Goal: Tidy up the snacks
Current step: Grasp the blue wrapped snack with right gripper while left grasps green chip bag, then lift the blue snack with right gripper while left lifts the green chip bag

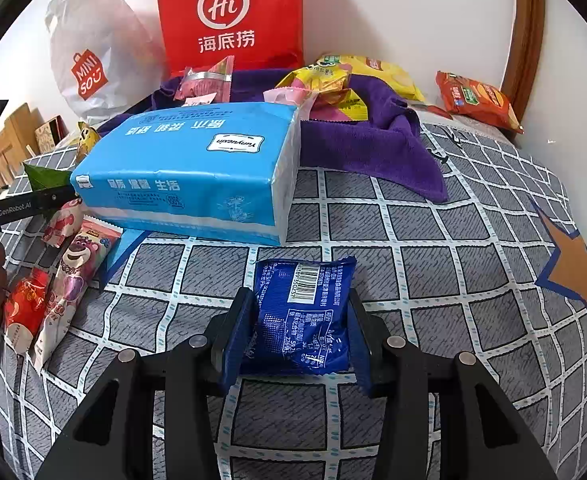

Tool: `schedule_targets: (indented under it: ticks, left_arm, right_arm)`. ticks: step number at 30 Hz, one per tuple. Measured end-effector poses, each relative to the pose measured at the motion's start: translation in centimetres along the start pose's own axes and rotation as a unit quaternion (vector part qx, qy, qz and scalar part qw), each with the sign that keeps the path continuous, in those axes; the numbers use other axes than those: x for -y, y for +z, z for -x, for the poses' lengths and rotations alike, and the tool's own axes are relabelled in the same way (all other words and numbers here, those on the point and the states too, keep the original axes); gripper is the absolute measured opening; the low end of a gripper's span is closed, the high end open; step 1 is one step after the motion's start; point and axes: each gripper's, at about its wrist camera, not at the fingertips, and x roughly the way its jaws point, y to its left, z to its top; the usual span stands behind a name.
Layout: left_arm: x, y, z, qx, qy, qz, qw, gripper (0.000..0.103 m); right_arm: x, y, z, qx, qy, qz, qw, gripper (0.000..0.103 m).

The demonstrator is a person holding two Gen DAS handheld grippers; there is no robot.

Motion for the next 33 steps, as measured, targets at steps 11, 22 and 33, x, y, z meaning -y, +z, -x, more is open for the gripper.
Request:
schedule_targets:
  ticks: [11, 22, 33]
  left_arm:
    - [0.4, 0.0, -0.3, -0.003, 0.02, -0.011, 0.9997, 0.064]
    - [-0.3, 0.0, 0.0, 0.005, 0.013, 0.007, 0.9999, 0.058]
    - [-1.4, 0.2, 1.4, -0.019, -0.04, 0.05, 0.9978, 0.058]
  right_arm:
    - [0.0, 0.1, -0.2, -0.001, 0.012, 0.0, 1.0, 0.05]
    - [0.9, 0.0, 0.0, 0.004, 0.025, -0.022, 0.999, 0.041]
    - [1.4, 0.2, 2.2, 0.024, 0.015, -0.046, 0.999, 0.039]
